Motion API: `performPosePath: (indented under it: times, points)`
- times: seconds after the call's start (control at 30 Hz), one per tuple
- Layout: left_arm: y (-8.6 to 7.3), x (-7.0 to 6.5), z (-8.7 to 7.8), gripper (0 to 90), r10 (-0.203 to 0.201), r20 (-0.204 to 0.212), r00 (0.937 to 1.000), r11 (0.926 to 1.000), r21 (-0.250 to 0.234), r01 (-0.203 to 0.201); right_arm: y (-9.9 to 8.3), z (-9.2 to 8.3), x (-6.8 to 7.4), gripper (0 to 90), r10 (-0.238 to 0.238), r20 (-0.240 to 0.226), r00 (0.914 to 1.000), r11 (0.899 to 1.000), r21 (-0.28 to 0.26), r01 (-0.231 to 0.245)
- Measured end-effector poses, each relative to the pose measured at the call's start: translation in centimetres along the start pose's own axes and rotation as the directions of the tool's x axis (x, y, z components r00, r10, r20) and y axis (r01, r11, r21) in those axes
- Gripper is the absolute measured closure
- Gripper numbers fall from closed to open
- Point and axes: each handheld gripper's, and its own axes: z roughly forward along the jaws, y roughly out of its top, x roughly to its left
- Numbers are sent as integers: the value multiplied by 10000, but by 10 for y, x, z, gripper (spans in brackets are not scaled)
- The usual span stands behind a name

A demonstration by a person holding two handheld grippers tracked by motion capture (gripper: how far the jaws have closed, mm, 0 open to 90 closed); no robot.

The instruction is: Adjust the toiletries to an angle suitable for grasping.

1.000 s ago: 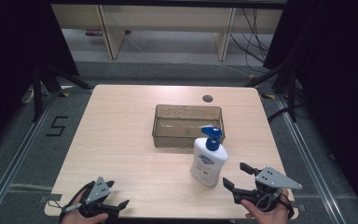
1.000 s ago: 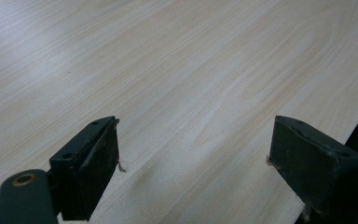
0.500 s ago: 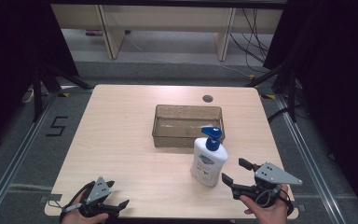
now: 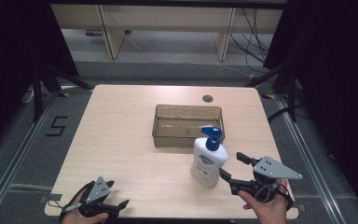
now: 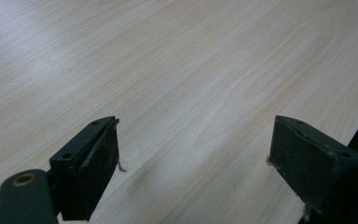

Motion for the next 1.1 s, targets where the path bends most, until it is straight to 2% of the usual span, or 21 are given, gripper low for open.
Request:
performPosePath:
  times: [0.1, 0.13, 0.2, 0.23, 0.27, 0.3, 0.33, 0.4, 0.6, 0.63, 0.67, 0.7, 0.77, 0.8, 0.9, 0.93, 0.97, 1.0, 1.03, 1.07, 1.1]
  points:
    - [0, 0, 0, 152, -7, -32, 10000, 10000, -23, 7, 3, 2, -1, 222, -135, -52, 9999, 9999, -28, 135]
    - [0, 1, 0, 152, -23, -59, 10000, 10000, -9, 23, 5, 1, 0, 224, 1, -107, 9999, 9999, 166, 1]
    - [0, 2, -1, 152, 105, -77, 9999, 9999, 97, -104, 11, 2, -2, 227, -229, -61, 9997, 9997, -67, 228]
    - [0, 2, -1, 152, 161, -84, 9998, 9998, 135, -160, 12, 1, 0, 229, 47, -84, 10000, 9999, 121, -46]
    - [0, 0, 0, 152, -59, -49, 10000, 10000, -22, 59, 14, 2, -1, 229, -194, -62, 9998, 9998, -27, 194]
    - [0, 0, 0, 152, -59, -49, 10000, 10000, -22, 59, 15, 3, -2, 230, -288, -50, 9996, 9995, -118, 287]
    - [0, 2, -1, 152, 131, -84, 9999, 9999, 110, -130, 17, 3, -2, 231, -361, -112, 9993, 9993, -98, 360]
    - [0, 2, -1, 152, 125, -81, 9999, 9999, 116, -124, 20, 3, -1, 232, -139, -214, 9997, 9999, -72, 137]
    - [0, 2, 0, 152, 110, -71, 9999, 9999, 94, -109, 28, 5, -2, 232, -207, -259, 9994, 9996, -210, 202]
    - [0, 2, 0, 152, 121, -64, 9999, 9999, 116, -120, 29, 6, -2, 232, -316, -137, 9994, 9991, -287, 312]
    - [0, 2, 0, 152, 111, -59, 9999, 9999, 109, -110, 30, 7, -1, 233, -159, -175, 9997, 9996, -231, 155]
    - [0, 0, 1, 152, -152, -2, 9999, 9999, -77, 152, 32, 8, -2, 235, -297, -211, 9993, 9991, -303, 290]
    - [0, 0, 1, 152, -154, 12, 9999, 9998, -86, 155, 34, 9, -1, 236, -282, -53, 9996, 9990, -346, 280]
    - [0, 0, 1, 152, -145, 13, 9999, 9998, -95, 145, 36, 10, -2, 237, -420, -129, 9990, 9985, -369, 415]
    - [0, 0, 0, 152, -168, 69, 9998, 9998, -103, 168, 37, 11, 0, 237, -215, -280, 9994, 9994, -290, 207]
    - [0, 1, 0, 152, -50, 40, 10000, 10000, -49, 50, 38, 12, 0, 237, -246, -193, 9995, 9991, -360, 239]
    - [0, 2, 0, 152, 102, -42, 9999, 9999, 70, -102, 39, 13, 1, 237, -35, -347, 9994, 9998, -203, 28]
    - [0, 0, 1, 152, -133, 19, 9999, 9999, -84, 133, 40, 14, 1, 237, -87, -392, 9992, 9996, -276, 76]
    - [0, 0, 1, 152, -133, 19, 9999, 9999, -84, 133, 40, 14, 1, 237, -87, -392, 9992, 9996, -276, 76]
    - [0, 0, 1, 152, -112, 16, 9999, 9999, -76, 112, 41, 15, 0, 237, -387, -240, 9990, 9984, -415, 377]
    - [0, 0, 0, 152, -35, 20, 10000, 10000, -22, 35, 43, 18, 1, 238, -251, -352, 9991, 9991, -362, 238]
